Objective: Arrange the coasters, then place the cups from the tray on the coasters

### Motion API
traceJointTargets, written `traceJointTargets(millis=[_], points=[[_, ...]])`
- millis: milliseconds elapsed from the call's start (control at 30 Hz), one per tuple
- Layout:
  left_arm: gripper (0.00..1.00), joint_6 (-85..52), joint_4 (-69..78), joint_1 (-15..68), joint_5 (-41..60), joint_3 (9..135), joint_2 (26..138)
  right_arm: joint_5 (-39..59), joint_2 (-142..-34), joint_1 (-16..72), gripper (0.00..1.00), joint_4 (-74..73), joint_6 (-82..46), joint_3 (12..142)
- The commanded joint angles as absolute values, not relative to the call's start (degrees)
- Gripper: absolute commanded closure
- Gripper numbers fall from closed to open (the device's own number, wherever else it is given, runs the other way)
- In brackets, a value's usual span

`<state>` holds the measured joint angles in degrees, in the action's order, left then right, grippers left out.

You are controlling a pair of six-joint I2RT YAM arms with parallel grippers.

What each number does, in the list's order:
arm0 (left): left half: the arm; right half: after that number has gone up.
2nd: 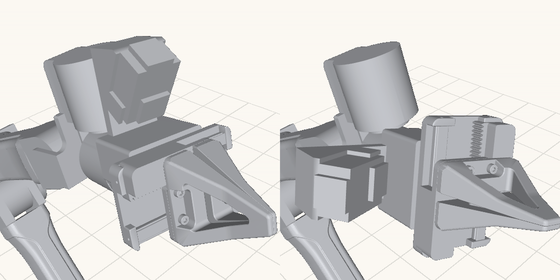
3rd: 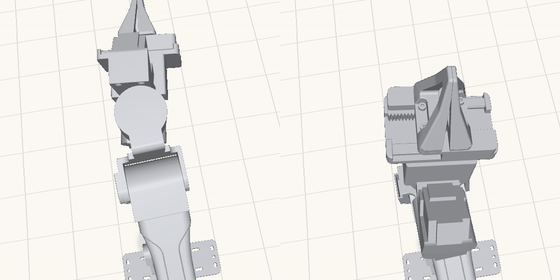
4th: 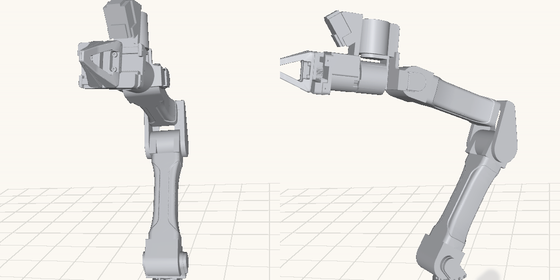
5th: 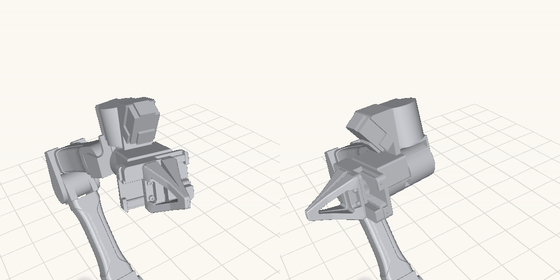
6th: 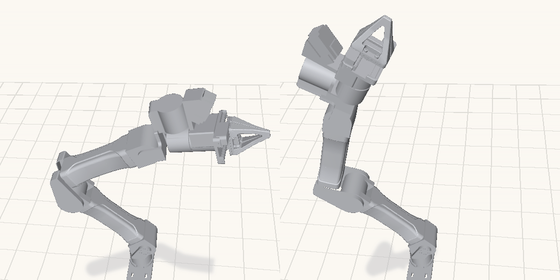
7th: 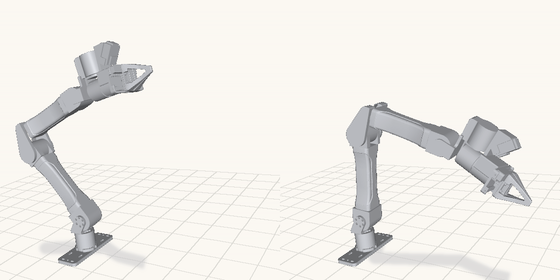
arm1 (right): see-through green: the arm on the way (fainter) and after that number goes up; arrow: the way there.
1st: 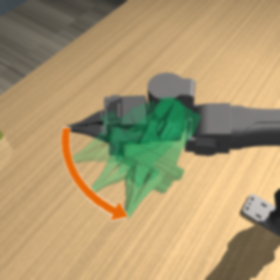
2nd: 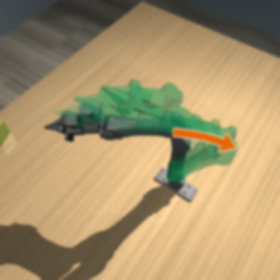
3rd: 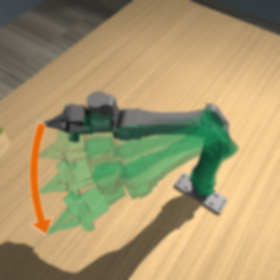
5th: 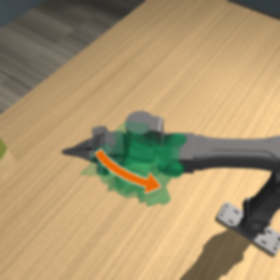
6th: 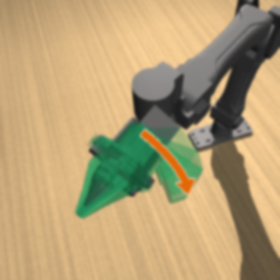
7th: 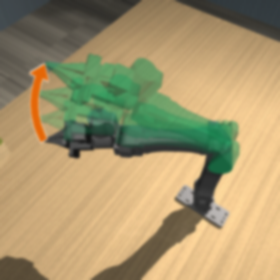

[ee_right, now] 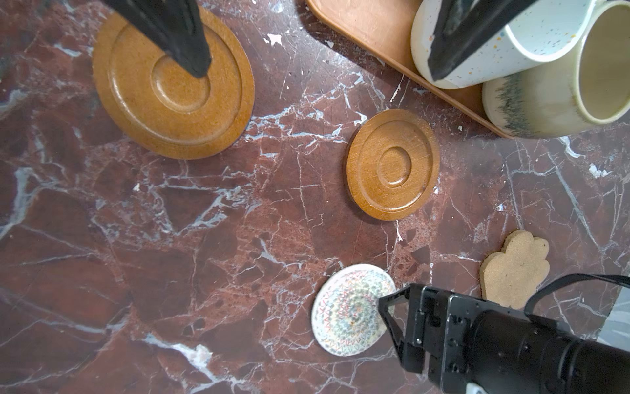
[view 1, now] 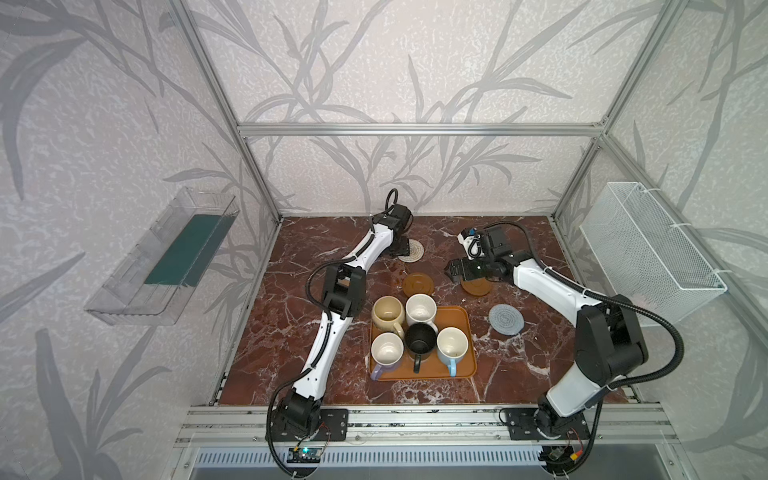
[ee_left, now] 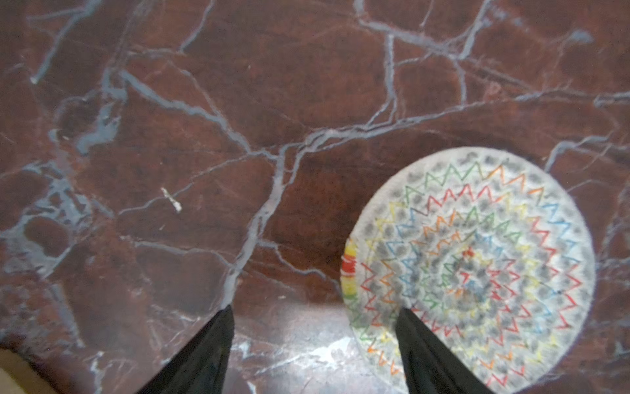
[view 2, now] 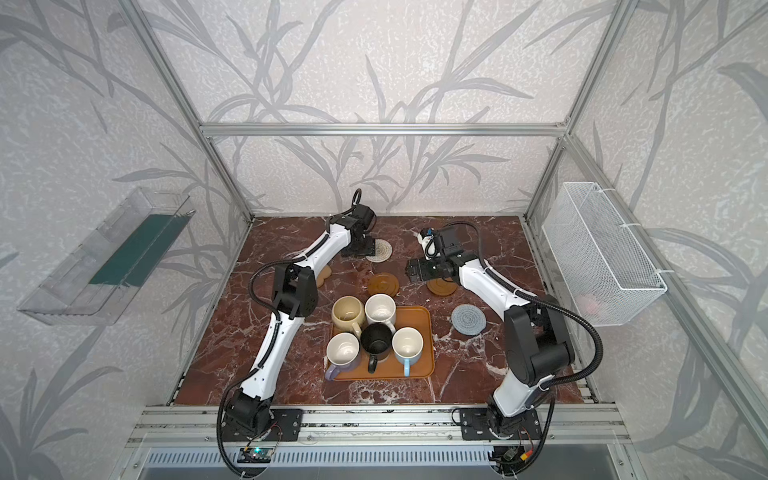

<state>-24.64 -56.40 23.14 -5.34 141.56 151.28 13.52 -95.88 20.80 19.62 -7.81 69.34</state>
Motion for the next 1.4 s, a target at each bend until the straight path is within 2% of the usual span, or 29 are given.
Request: traceJointTargets(millis=[0,133,367,567,667,733,1133,1367], points=[[0.31,-25.3,-64.9,23.1,-9.2,142.0,152.5,13.8,-95.2,21.0,0.01,20.8,-7.0,70.3],[0.34,-24.3,-68.0,22.8,-10.0,140.7,150.8,14.4,-95.1,21.0,0.01,20.8,-7.0,70.2],[0.41,-24.0,-66.0,22.6,-9.9,128.9,142.9,16.1,-95.4,21.0,0.0,20.7,-7.2,70.6],[0.42,-23.6,-64.5,22.5,-8.1,121.9,138.4,17.4,-95.2,21.0,0.0,20.8,-7.5,70.4],[0.43,-23.9,-64.3,22.5,-10.4,119.1,136.7,17.7,-94.8,21.0,0.0,20.5,-7.9,69.8],[0.46,-24.5,-63.8,21.9,-10.2,118.0,136.0,17.9,-94.8,21.1,0.0,20.3,-8.3,69.5],[0.47,-25.3,-61.1,21.4,-9.7,111.2,130.8,17.7,-95.0,22.5,0.01,20.0,-9.3,70.1],[0.46,-25.1,-59.9,20.7,-6.1,112.7,131.1,17.5,-96.1,23.3,0.02,20.8,-9.2,71.6]])
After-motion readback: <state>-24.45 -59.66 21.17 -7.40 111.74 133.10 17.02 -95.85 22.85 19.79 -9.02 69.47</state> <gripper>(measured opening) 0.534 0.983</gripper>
